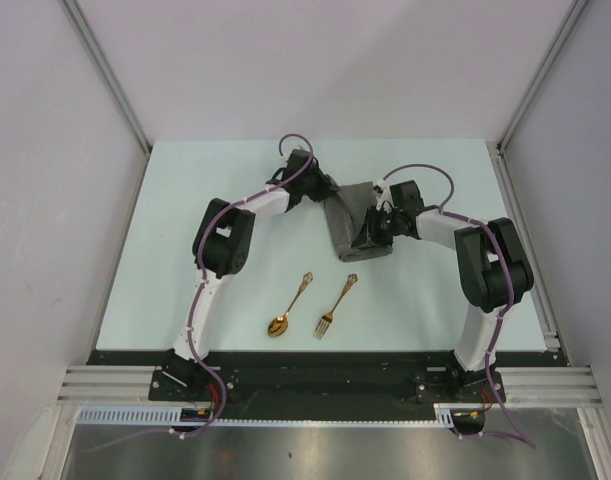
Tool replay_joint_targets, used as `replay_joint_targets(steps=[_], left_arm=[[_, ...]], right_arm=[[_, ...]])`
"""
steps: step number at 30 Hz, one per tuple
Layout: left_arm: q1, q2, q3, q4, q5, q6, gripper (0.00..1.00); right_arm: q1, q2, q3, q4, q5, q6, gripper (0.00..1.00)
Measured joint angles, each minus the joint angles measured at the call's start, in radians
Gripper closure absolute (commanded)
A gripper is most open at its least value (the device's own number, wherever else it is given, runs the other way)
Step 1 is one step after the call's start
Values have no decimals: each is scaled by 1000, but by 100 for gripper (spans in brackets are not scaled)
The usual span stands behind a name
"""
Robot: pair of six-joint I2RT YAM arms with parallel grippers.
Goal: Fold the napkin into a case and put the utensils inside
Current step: Fold the lower triangle-folded napkin at the center of the board.
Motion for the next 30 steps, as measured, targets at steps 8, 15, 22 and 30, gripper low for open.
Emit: replay_joint_targets(steps=[8,15,22,30], left_arm=[[0,0,3,-3,4,7,84],[0,0,23,-11,20,40,52],[0,0,24,-11,71,65,37],[0,-11,24,-24,201,107,29]], right_arm=[[-27,0,-8,26,-27,20,100],[-46,0,-24,18,-13,13,100],[-45,0,-32,15,2,-2,100],[-46,-5,-33,10,30,-10,100]])
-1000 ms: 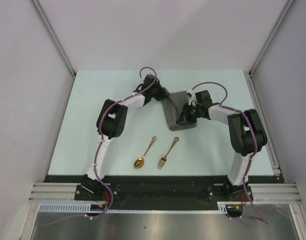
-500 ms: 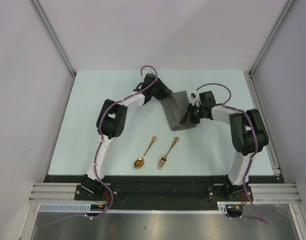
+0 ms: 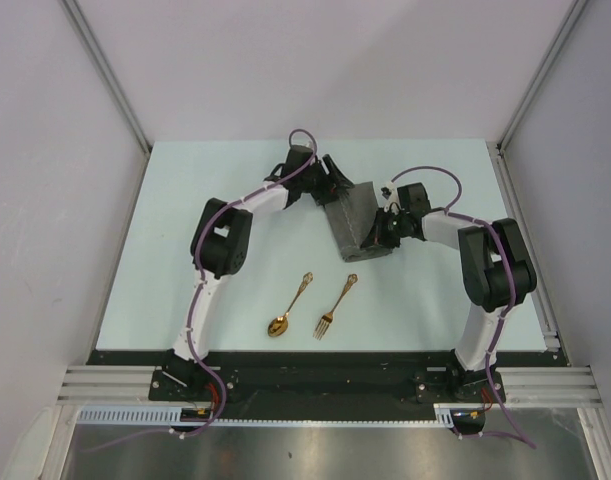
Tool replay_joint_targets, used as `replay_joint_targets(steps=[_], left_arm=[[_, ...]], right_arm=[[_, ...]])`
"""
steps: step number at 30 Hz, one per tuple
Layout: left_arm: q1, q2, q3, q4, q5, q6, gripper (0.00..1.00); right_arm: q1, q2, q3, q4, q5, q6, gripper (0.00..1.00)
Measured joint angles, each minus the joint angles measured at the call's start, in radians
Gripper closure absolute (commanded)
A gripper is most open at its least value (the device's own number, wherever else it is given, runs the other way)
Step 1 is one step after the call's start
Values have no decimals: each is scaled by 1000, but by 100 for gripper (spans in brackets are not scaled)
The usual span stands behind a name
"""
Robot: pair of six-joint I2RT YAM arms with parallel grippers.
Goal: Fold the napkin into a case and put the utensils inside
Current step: Fold the lower triangle-folded napkin at the center of the board.
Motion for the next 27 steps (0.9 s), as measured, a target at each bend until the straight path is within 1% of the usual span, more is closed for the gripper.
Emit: replay_joint_targets(steps=[4,6,10,11,12,13,14,16,19,20,23,24,27], left_arm=[[5,-50,-18,-23,47,38,29],[7,-92,-35,-44,54,70,31],[24,-172,-40,-105,7,176,37],[31,-189,-39,-124,-19,210,40],[37,-201,-31,-145,-50,242,49],[43,-206,-18,-167,-79,277,54],[48,-206,-5,-184,-108,307,57],[55,-205,16,-223,-160,365,57],[61,-180,64,-264,-200,428,55],[61,-163,88,-273,-207,446,49],[59,-116,138,-275,-217,486,39],[58,-108,139,-274,-217,492,37],[57,-77,140,-270,-216,498,37]], right_arm=[[-2,-2,0,0,11,-9,100],[-2,-2,0,0,12,-11,100],[-2,-2,0,0,14,-13,100],[-2,-2,0,0,14,-13,100],[-2,-2,0,0,14,-13,100],[-2,-2,0,0,15,-14,100],[-2,-2,0,0,15,-14,100],[-2,-2,0,-1,16,-15,100],[-2,-3,0,-1,19,-15,100],[-2,-5,0,-1,20,-15,100],[-3,-10,-1,0,23,-15,100],[-3,-12,-2,0,26,-15,100],[-4,-17,-9,1,34,-14,100]])
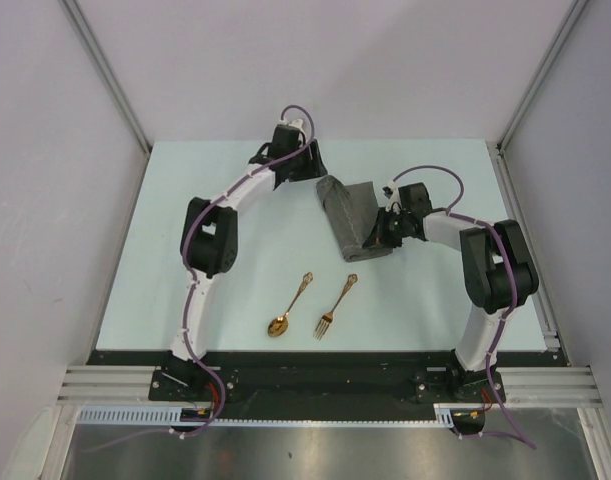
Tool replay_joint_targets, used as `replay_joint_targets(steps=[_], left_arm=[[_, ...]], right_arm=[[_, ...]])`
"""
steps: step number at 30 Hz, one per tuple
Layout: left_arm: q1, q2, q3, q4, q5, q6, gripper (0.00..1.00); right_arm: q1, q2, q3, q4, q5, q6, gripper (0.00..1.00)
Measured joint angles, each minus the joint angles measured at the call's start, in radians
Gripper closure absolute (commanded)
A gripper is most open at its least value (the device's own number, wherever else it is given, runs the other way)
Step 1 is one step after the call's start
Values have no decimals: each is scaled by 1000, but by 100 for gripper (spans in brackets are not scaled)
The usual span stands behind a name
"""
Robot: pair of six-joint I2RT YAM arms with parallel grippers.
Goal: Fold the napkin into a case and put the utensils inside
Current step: Fold the lower triangle-folded napkin at the center of the board.
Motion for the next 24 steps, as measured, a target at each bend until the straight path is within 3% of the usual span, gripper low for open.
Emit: replay_joint_targets(steps=[3,10,14,19,21,24], left_arm=[[0,34,2,5,0,0,39],[0,76,2,57,42,-13,59],[-1,85,2,103,82,-40,60],[-1,115,19,141,124,-77,50],[-2,130,32,142,130,-84,51],[-4,141,36,142,133,-92,61]], right_arm=[[-1,0,0,0,3,0,100],[-1,0,0,0,4,0,100],[-1,0,0,0,4,0,100],[-1,0,0,0,4,0,100],[-1,0,0,0,4,0,100],[-1,0,0,0,4,0,100]])
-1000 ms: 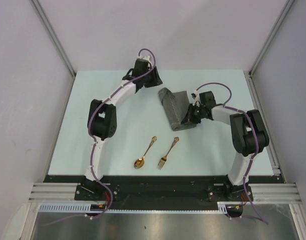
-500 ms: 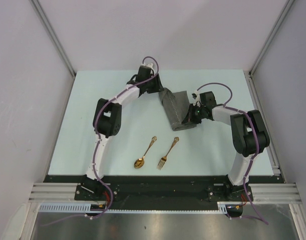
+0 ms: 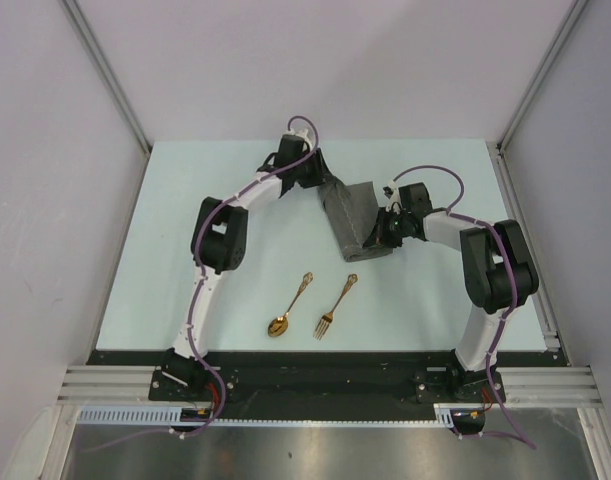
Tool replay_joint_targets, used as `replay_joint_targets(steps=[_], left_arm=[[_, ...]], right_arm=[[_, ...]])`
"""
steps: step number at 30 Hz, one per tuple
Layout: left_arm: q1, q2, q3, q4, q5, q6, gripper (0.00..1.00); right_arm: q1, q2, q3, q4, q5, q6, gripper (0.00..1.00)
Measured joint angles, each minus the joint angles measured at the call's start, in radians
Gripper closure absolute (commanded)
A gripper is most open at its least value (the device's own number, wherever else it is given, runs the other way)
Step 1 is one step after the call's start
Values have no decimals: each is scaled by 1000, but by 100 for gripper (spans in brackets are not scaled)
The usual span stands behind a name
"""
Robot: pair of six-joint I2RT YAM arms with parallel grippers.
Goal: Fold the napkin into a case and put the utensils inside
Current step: Fold the lower triangle-folded napkin at the center of the board.
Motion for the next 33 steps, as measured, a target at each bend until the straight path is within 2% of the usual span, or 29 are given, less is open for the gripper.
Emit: replay_joint_targets(steps=[9,14,29,32,33], left_arm=[[-16,2,0,27,7,-37,83],[-30,4,0,67,8,-84,87],[-42,68,-11,163,30,-251,80],[-42,67,-14,177,29,-252,80],[-42,67,-14,177,30,-253,80]], right_arm=[[0,0,-1,2,0,4,100],[0,-6,-23,14,8,9,100],[0,-31,-87,79,-14,79,100],[0,-33,-100,92,-28,94,92],[-1,-33,-100,93,-28,96,84]])
